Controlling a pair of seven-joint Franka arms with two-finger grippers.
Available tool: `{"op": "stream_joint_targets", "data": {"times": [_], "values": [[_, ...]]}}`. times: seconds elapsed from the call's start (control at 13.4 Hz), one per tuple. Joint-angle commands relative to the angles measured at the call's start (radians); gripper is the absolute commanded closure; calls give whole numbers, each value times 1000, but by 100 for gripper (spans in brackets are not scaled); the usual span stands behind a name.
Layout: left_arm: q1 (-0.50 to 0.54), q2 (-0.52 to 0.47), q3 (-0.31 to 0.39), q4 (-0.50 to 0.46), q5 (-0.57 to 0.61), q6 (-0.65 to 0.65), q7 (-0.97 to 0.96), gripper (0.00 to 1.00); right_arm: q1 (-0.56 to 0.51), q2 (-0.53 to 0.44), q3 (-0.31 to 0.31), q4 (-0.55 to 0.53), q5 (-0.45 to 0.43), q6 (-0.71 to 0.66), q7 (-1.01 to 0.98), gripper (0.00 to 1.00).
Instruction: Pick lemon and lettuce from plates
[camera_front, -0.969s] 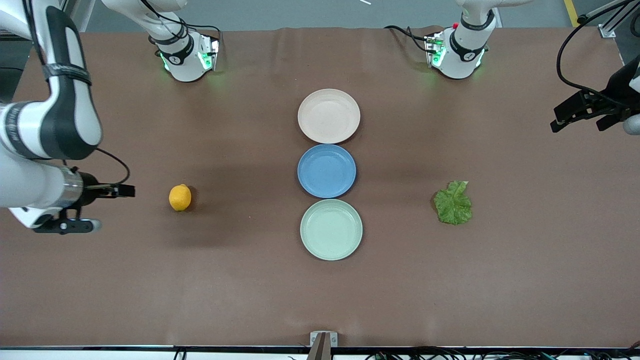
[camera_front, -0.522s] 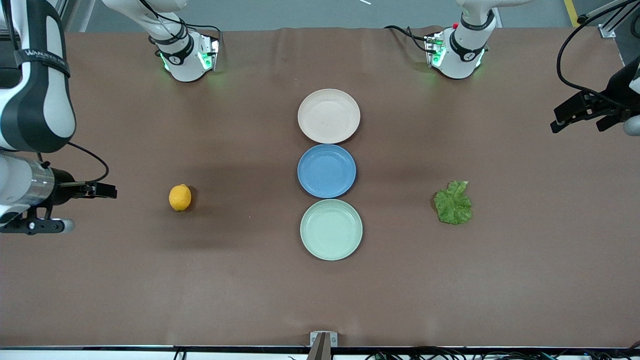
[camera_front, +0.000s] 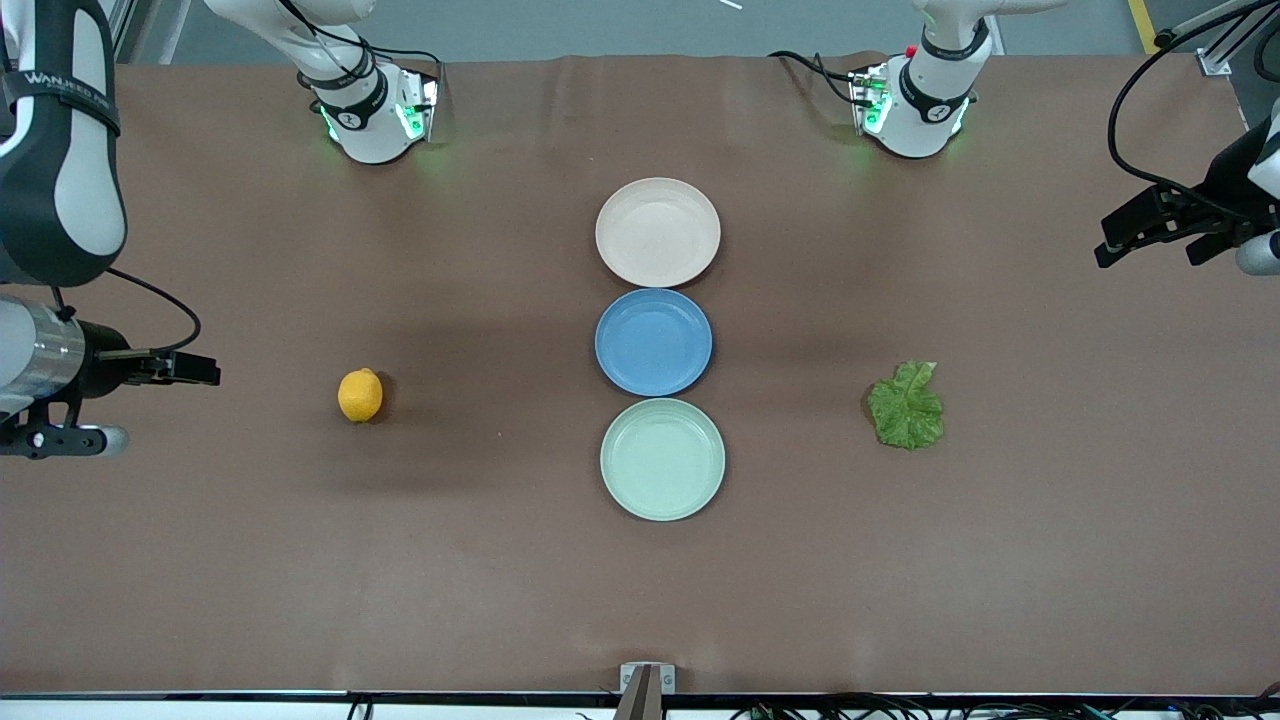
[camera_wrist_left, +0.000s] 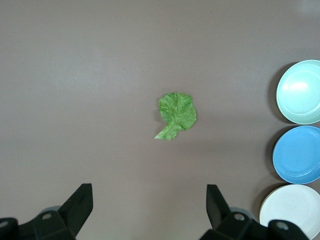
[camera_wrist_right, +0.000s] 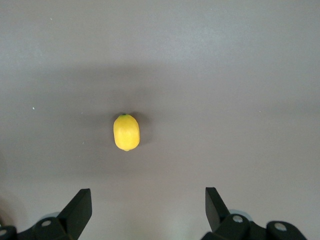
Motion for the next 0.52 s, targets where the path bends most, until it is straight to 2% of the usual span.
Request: {"op": "stream_joint_targets", "data": {"times": [0.0, 0.22, 0.45], "values": [[-33, 13, 37, 30, 4, -24, 9, 0, -20, -140, 18, -156, 14, 44, -6, 0], [-36, 11, 37, 30, 4, -24, 9, 0, -17, -295, 18, -371, 14, 164, -6, 0], [-26, 8, 34, 32, 6, -24, 11, 0, -17, -377, 17, -468, 15, 190, -6, 0]]}}
